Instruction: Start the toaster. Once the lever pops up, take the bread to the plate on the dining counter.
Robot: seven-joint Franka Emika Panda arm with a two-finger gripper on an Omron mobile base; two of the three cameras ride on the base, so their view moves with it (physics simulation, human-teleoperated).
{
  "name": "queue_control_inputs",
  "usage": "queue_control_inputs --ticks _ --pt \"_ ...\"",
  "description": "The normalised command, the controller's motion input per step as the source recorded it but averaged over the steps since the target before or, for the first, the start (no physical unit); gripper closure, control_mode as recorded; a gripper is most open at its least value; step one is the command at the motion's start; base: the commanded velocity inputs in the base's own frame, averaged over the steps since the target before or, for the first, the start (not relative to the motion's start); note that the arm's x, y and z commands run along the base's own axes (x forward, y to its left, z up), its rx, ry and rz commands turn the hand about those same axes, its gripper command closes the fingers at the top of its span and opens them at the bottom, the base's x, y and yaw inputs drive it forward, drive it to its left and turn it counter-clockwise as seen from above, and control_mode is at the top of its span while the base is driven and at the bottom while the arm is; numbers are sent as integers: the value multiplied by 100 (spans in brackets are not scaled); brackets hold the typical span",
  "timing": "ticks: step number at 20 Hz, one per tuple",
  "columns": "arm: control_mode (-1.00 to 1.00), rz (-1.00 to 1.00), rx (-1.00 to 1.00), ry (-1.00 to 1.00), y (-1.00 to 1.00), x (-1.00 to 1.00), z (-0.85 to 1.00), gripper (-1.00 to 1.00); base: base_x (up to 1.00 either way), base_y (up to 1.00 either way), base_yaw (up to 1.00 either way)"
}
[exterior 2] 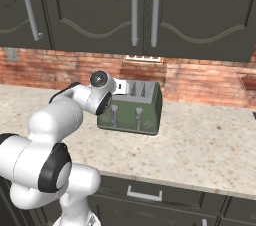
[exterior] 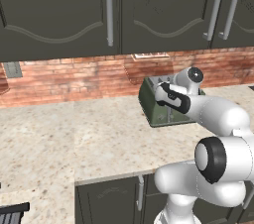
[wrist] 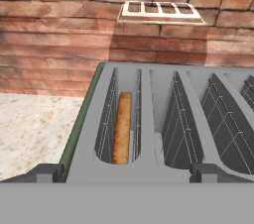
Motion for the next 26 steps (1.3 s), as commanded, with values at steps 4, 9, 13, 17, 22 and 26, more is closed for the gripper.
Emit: queue_control_inputs --ticks 4,9,13,17,22,26 --pt "-100 0 0 0 0 0 0 -100 0 0 0" --pt "-100 0 0 0 0 0 0 -100 0 0 0" --pt "-100 0 0 0 0 0 0 -100 0 0 0" --pt "-100 0 0 0 0 0 0 -100 0 0 0" --pt "-100 0 0 0 0 0 0 -100 0 0 0" --pt "-100 0 0 0 0 0 0 -100 0 0 0"
